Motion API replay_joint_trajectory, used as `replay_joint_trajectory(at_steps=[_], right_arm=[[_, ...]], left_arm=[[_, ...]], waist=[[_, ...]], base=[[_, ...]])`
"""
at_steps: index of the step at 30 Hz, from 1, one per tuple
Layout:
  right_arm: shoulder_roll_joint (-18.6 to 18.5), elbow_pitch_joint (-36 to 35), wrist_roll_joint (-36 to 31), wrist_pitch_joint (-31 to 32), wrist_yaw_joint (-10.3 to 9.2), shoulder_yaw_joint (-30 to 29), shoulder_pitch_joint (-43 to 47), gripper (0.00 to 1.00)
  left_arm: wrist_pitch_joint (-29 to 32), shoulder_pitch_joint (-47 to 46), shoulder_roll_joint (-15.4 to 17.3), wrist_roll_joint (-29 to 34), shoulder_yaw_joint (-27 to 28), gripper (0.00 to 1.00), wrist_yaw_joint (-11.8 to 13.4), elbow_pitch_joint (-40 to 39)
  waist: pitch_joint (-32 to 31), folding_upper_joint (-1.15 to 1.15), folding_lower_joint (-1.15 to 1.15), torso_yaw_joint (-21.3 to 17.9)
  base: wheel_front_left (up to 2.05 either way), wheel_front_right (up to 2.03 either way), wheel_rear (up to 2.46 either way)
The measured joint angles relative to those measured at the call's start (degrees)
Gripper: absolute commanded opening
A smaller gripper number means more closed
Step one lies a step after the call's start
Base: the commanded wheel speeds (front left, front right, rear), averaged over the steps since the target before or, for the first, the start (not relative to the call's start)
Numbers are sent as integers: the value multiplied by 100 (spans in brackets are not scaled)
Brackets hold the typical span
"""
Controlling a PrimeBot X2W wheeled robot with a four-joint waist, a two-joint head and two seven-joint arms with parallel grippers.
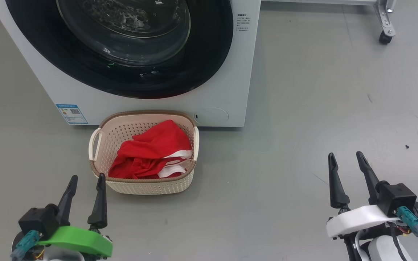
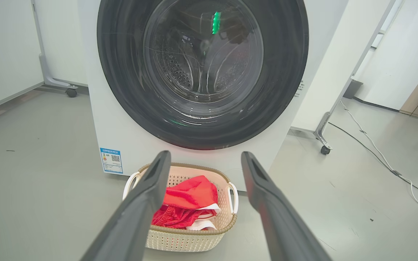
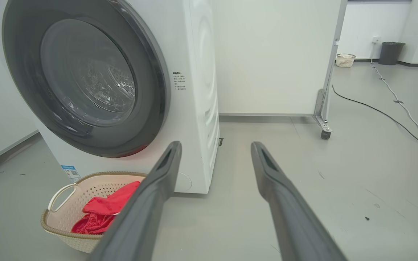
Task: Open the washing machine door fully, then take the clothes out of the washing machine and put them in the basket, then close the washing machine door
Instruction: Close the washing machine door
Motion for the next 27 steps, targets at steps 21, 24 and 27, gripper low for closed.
replay_joint_trajectory(at_steps=[21,24,27], right_arm=[[52,-40,-177,0,102,-18,190,100],[55,-36,-178,0,110,-18,201,100],[62,-23,-179,0,111,-18,226,100]], left_arm=[[0,65,5,1,-180,100,0,12],[0,74,5,-3,-226,100,0,49],[0,92,5,-3,-229,100,0,54]], waist=[[-70,0,0,7],[-85,0,0,8],[-101,0,0,8]], base=[[0,0,0],[0,0,0],[0,0,0]])
